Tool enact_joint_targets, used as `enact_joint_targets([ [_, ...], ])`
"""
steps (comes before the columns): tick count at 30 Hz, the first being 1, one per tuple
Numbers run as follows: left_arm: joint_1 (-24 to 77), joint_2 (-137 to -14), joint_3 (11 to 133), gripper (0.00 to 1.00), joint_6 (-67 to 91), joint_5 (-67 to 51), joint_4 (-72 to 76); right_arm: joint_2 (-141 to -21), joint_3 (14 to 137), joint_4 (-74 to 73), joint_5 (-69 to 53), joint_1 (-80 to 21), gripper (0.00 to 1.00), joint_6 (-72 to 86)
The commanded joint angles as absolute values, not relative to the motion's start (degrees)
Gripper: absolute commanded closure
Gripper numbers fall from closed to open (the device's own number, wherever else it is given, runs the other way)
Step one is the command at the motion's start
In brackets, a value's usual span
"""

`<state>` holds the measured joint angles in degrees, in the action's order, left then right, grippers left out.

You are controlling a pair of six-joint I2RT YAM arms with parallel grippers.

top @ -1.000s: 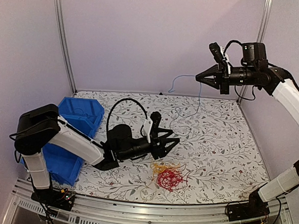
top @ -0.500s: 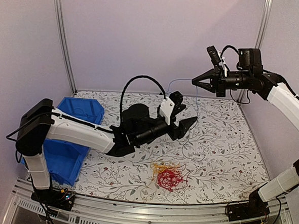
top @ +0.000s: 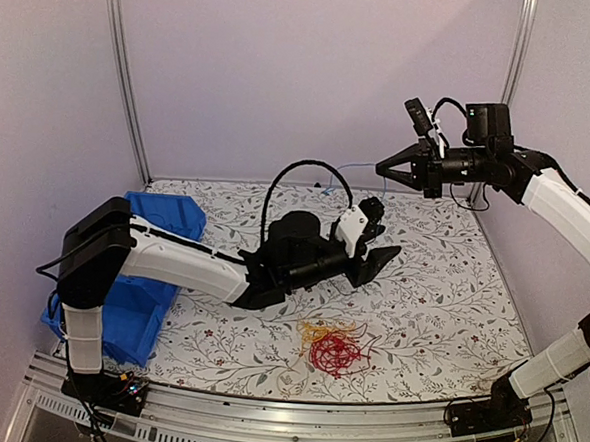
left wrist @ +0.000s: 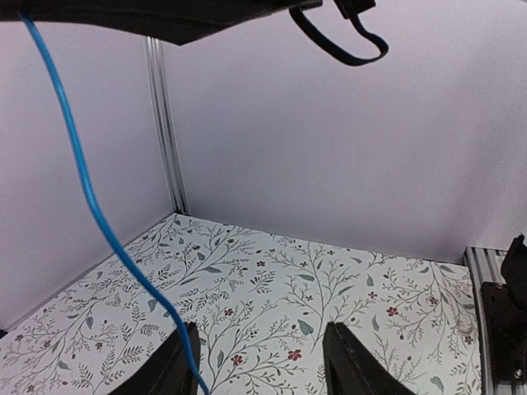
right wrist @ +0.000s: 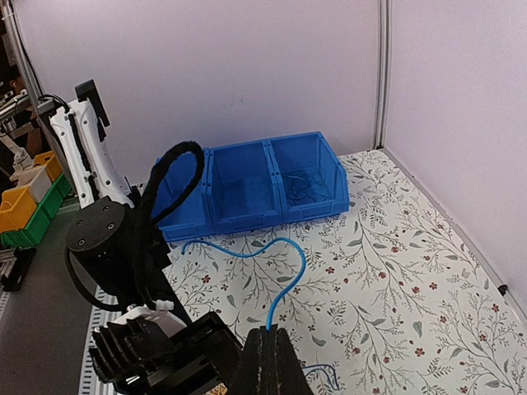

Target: Untangle the cables

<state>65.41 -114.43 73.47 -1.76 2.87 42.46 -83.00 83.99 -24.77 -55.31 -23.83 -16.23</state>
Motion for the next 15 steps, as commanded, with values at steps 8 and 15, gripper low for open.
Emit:
enact_joint_targets([
  [8, 62.4, -110.3, 73.1, 1.00, 12.2, 0.4, 44.6, -83.1, 80.1, -22.4, -56.9, -22.7, 0.91, -15.1],
  [15, 61.6, -106.5, 72.0, 1.00, 16.1, -1.3, 44.1, -81.3, 72.2, -21.0, -54.9, -18.5, 0.51, -16.5],
])
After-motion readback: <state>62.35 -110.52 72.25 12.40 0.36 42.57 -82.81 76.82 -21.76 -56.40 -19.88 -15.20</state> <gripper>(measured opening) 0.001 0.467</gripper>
